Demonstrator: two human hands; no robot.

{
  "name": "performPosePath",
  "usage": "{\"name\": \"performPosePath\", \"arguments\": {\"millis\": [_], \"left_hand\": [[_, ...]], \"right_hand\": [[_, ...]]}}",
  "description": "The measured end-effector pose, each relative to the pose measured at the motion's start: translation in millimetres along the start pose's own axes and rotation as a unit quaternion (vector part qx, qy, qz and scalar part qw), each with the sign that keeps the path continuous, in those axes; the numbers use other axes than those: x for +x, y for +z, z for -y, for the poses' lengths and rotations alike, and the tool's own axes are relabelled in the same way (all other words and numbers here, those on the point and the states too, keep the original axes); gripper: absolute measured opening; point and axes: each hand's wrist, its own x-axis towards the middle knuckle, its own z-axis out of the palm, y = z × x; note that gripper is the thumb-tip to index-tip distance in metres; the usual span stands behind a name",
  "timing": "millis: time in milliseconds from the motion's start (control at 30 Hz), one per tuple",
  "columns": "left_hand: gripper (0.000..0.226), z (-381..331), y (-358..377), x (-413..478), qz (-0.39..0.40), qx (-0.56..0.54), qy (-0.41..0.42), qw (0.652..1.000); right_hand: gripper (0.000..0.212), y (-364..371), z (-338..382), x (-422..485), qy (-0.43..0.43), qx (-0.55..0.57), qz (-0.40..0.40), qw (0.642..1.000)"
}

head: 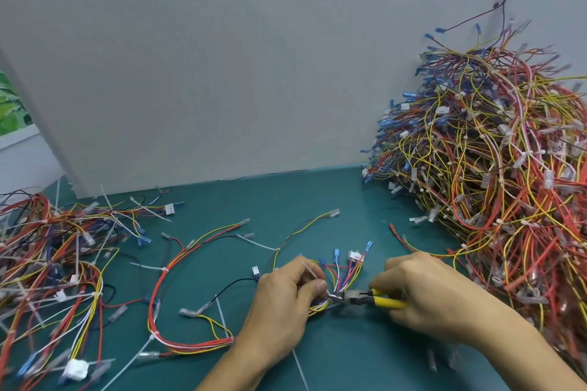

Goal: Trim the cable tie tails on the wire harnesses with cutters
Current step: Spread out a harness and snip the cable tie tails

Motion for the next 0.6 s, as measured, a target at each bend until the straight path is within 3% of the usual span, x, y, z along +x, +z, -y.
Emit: {"name": "performPosePath", "arguments": {"millis": [600], "left_hand": [[0.029, -2.6, 0.2, -1.1, -0.002, 0.009, -0.006, 1.0]], "right_hand": [[0.015, 4.1, -3.4, 0.1, -0.018, -0.012, -0.03, 0.999]]}}
